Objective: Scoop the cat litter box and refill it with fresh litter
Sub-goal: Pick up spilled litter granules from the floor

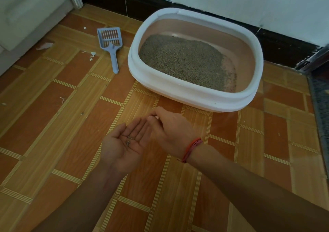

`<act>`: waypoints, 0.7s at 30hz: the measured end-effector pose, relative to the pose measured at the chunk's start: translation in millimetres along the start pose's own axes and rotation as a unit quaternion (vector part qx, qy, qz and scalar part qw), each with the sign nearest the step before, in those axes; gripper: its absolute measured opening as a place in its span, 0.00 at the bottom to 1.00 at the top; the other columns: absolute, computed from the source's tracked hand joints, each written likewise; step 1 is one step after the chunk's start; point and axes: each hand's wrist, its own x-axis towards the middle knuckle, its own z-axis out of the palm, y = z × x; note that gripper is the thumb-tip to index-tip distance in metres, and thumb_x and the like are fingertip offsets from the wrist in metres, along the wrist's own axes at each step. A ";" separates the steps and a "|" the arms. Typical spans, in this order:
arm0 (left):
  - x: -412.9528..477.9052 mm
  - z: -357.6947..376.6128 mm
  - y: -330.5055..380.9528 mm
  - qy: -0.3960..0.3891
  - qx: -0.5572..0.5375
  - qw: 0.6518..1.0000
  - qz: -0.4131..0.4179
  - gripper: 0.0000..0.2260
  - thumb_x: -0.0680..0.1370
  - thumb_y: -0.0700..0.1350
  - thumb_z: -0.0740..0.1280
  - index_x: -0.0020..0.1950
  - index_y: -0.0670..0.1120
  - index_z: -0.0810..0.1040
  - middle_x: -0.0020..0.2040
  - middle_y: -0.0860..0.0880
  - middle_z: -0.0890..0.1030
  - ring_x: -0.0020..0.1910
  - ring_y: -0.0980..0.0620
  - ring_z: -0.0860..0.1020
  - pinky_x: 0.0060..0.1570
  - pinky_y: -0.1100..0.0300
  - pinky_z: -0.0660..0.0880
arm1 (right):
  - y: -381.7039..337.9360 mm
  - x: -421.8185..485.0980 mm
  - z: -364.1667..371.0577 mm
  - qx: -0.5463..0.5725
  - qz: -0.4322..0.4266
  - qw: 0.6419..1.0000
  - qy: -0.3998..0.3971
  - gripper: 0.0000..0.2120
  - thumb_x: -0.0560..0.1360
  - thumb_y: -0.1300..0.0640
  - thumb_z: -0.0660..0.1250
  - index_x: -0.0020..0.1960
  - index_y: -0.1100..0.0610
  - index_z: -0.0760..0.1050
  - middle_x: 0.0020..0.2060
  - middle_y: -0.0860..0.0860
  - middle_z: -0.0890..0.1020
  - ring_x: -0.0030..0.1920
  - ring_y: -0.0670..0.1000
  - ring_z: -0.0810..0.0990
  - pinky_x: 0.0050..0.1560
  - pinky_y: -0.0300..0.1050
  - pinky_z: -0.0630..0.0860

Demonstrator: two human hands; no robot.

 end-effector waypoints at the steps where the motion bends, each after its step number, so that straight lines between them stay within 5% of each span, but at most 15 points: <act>1: -2.1 2.7 2.0 0.001 -0.003 1.000 0.004 0.24 0.83 0.46 0.55 0.45 0.33 0.85 0.55 0.36 0.83 0.54 0.41 0.84 0.54 0.47 0.80 | 2.7 0.8 -3.0 -0.004 0.001 1.000 0.011 0.09 0.81 0.49 0.54 0.50 0.49 0.72 0.36 0.42 0.76 0.38 0.47 0.76 0.40 0.50 0.76; 21: -43.9 93.5 37.2 0.002 -0.030 0.999 0.029 0.24 0.84 0.46 0.54 0.47 0.33 0.85 0.55 0.37 0.83 0.53 0.40 0.84 0.54 0.44 0.79 | -5.9 9.6 -82.0 -0.155 0.072 0.985 0.012 0.23 0.79 0.41 0.54 0.70 0.48 0.66 0.56 0.50 0.73 0.54 0.51 0.71 0.55 0.50 0.73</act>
